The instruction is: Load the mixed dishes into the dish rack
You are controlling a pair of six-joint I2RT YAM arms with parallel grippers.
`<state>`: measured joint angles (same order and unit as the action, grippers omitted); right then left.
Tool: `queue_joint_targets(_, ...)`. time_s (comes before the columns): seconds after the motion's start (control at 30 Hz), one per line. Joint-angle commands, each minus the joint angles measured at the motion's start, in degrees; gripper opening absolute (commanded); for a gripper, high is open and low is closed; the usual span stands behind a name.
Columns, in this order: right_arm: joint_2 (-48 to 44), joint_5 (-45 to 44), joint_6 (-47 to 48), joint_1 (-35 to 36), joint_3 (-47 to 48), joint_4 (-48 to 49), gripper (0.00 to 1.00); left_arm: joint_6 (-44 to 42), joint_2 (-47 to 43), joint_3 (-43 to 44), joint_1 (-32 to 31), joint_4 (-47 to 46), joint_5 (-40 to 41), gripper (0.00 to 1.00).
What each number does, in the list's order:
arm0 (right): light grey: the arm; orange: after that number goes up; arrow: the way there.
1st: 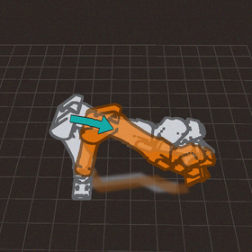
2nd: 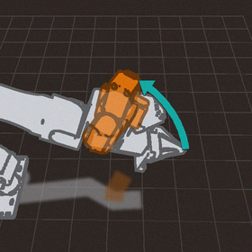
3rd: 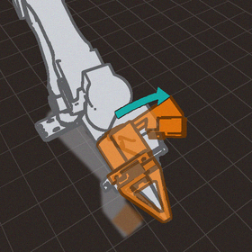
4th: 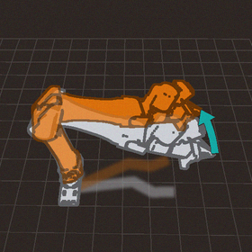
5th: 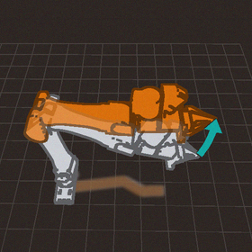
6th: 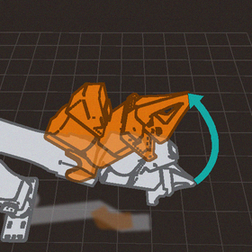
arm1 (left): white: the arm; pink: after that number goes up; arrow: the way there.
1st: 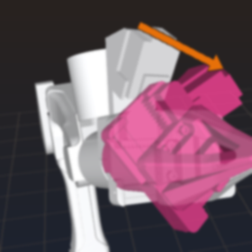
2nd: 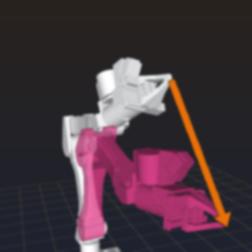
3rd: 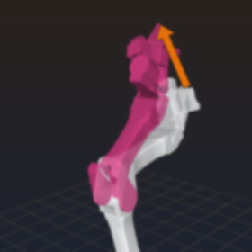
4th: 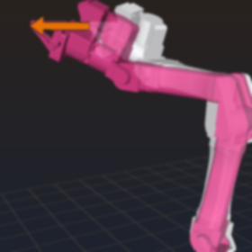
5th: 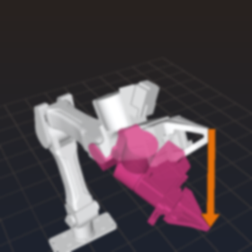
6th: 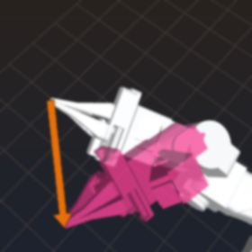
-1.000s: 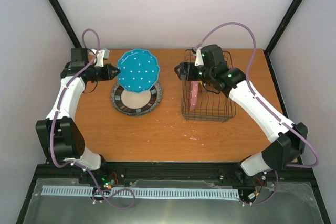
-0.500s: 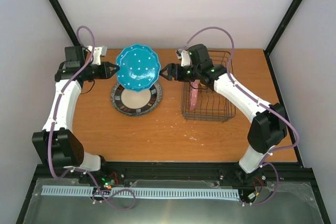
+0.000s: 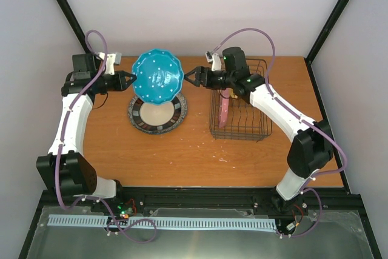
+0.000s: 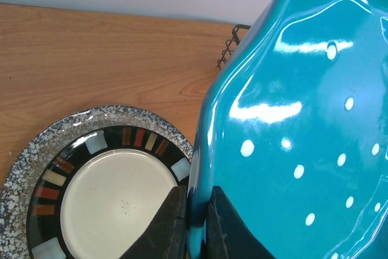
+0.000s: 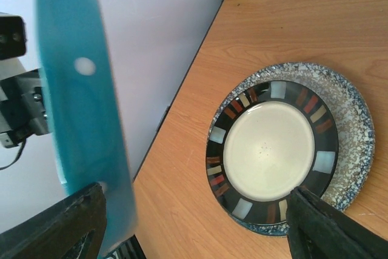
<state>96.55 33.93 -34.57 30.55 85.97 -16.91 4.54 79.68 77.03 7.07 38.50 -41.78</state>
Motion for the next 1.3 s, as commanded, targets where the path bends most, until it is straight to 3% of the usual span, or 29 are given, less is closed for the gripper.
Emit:
queue_joint_targets(0.0, -3.99, 4.34, -0.01, 0.31, -0.39, 4.14, 0.8, 0.64, -0.35, 1.9, -0.92, -3.76, -5.06, 0.01)
queue_joint_targets(0.3, -3.38, 8.7, -3.64, 0.31, -1.48, 9.01, 0.8, 0.65, 0.17, 1.89, -0.92, -4.09, -4.81, 0.01)
queue_joint_targets(0.87, 2.86, 10.65, -3.13, 2.05, 3.44, 9.22, 0.77, 1.25, 0.26, 2.6, -0.92, -4.83, -6.75, 0.01)
queue_joint_targets(1.0, 4.63, 12.18, -4.39, 2.7, 5.27, 11.36, 0.66, 1.79, 0.1, 2.34, -0.92, -5.51, -7.8, 0.01)
queue_joint_targets(1.27, 6.9, 15.92, -7.07, 3.81, 6.51, 17.06, 0.25, 1.57, 0.65, 1.87, -1.01, -5.64, -7.98, 0.01)
